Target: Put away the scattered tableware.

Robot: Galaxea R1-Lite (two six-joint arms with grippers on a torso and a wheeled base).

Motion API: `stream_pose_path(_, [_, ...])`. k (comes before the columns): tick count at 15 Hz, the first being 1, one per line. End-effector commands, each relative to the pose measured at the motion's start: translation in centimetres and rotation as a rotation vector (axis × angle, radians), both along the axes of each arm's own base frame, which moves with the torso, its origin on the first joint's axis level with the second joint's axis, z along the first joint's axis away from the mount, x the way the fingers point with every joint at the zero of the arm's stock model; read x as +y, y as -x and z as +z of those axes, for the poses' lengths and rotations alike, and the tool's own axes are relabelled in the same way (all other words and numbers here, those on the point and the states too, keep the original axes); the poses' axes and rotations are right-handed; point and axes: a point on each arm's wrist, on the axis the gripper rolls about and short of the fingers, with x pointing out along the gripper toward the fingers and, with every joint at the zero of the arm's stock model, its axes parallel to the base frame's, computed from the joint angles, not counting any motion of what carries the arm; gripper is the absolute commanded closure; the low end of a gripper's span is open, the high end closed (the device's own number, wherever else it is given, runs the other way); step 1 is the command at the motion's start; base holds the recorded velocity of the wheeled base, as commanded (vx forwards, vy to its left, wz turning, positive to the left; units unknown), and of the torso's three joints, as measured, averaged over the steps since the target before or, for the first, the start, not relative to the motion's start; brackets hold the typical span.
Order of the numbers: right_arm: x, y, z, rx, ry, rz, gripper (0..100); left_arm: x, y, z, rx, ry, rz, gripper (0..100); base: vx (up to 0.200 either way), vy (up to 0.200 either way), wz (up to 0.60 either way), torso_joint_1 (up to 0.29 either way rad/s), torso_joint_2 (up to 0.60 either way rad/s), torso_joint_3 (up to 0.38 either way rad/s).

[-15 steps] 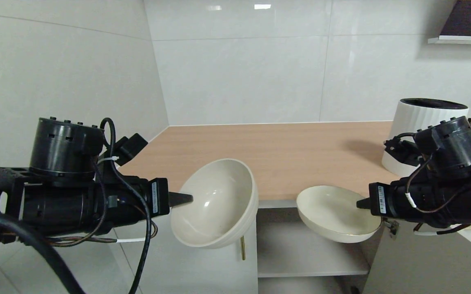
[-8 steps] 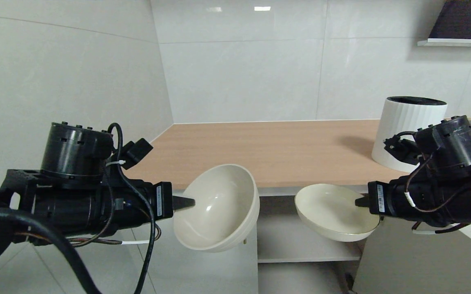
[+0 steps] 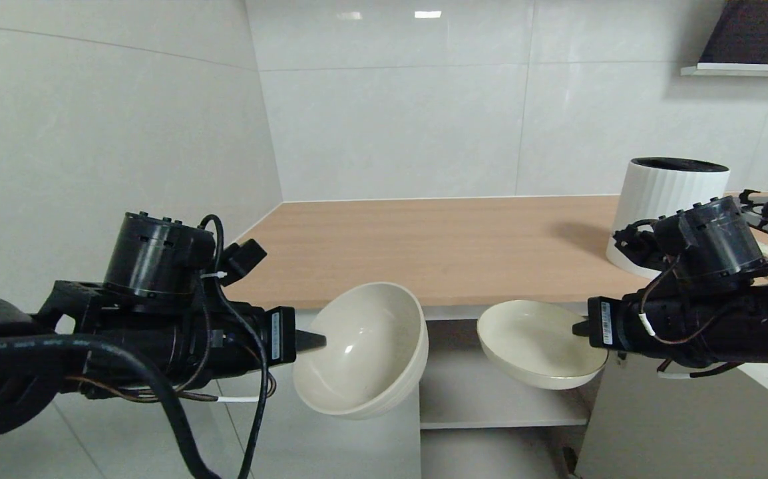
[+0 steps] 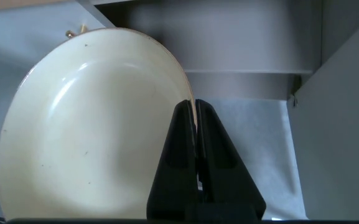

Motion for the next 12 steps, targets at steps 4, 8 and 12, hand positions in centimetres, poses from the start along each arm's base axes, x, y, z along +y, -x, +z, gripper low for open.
stream_pose_path(4, [0.15,-0.33,-0.62,0.02,0.011,-0.001,100,-0.21,-0.38,-0.62,0.021,-0.01,0.0,100,0.0,0.0,0.0,-0.054,0.13,0.077])
stream_pose_path(8, [0.21,-0.46,-0.83,0.026,0.015,-0.002,100,-0.28,-0.56,-0.87,0.03,-0.014,0.003,100,0.0,0.0,0.0,-0.163,0.43,0.26])
stream_pose_path(12, [0.29,-0.63,-1.21,0.038,0.022,-0.003,100,-0.32,-0.65,-1.03,0.036,-0.016,0.002,100,0.0,0.0,0.0,-0.163,0.46,0.297])
